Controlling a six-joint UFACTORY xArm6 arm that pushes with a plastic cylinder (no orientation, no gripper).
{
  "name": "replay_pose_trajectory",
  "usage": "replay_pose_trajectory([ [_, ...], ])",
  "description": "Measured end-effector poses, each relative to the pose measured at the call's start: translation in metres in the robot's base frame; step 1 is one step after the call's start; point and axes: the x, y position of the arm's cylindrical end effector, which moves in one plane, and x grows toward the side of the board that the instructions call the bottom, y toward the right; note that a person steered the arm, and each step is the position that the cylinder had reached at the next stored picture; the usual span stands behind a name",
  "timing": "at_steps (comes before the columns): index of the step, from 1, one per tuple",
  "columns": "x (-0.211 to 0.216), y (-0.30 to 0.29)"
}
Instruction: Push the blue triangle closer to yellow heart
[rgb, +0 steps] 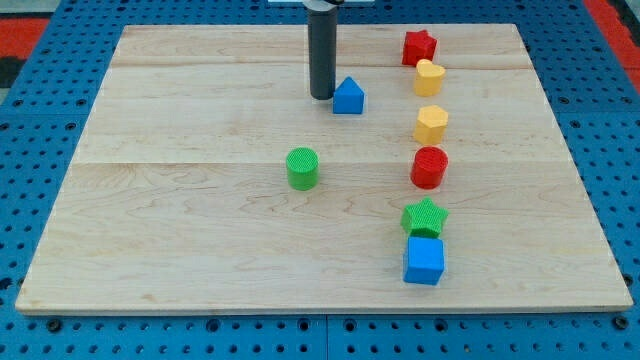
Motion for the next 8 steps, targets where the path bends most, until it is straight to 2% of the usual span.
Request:
replay_pose_trajectory([
  [3, 0.008, 0.052],
  [8, 0.017, 0.088],
])
